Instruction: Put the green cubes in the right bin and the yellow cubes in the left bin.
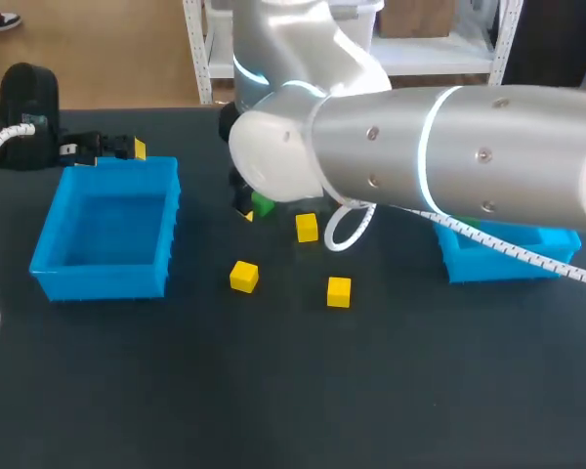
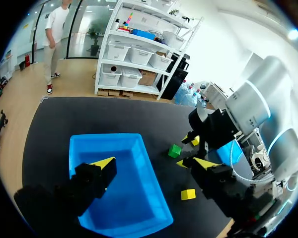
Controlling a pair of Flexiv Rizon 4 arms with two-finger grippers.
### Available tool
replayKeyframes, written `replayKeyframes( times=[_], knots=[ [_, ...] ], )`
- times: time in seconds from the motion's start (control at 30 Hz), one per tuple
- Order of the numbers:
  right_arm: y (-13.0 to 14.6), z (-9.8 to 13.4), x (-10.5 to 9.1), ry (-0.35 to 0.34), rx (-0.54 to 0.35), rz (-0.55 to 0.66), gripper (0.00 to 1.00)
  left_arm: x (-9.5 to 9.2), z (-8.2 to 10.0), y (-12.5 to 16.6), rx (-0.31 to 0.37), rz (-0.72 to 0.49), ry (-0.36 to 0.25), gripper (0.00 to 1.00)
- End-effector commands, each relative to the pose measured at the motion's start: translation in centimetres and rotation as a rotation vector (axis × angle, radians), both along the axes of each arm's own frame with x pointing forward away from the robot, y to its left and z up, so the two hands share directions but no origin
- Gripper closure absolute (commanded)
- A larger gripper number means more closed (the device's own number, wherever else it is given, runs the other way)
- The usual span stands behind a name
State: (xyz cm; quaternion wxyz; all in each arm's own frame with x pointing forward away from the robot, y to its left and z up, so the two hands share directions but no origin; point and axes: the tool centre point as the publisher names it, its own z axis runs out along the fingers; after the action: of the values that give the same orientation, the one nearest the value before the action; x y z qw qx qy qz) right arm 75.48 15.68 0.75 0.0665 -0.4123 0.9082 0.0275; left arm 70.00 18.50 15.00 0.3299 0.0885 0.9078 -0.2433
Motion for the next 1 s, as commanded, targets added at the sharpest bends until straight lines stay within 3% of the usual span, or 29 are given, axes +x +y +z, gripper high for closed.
replayKeyframes(
  times=[0.03,0.17,0.3,0.4,0.43,0.53,0.57,1.0],
  knots=[
    [0.4,-0.3,0.4,0.004,-0.004,-0.001,0.0,0.0,0.0,0.0,0.0,0.0,0.0,0.0],
    [0.2,-0.7,0.4,0.007,-0.014,-0.004,0.0,0.0,0.0,0.0,0.0,0.0,0.0,0.0],
    [0.0,-0.9,0.4,0.008,-0.022,-0.005,0.49,0.0,0.0,0.0,0.0,0.0,0.0,0.0],
    [-0.1,-1.1,0.6,0.003,-0.02,-0.01,0.53,0.0,0.0,0.0,0.0,0.0,0.0,0.0],
    [-0.1,-1.2,0.7,0.001,-0.02,-0.011,0.59,0.0,0.0,0.0,0.0,0.0,0.0,0.0],
    [-0.1,-1.3,0.8,-0.001,-0.02,-0.013,0.82,0.0,0.0,0.0,0.0,0.0,0.0,0.0],
    [-0.2,-1.3,0.8,-0.002,-0.019,-0.013,0.97,0.0,0.0,0.0,0.0,0.0,0.0,0.0],
    [-1.5,0.5,1.1,-0.038,-0.004,-0.024,1.0,0.0,0.0,0.0,0.0,0.0,0.0,0.0]
  ],
)
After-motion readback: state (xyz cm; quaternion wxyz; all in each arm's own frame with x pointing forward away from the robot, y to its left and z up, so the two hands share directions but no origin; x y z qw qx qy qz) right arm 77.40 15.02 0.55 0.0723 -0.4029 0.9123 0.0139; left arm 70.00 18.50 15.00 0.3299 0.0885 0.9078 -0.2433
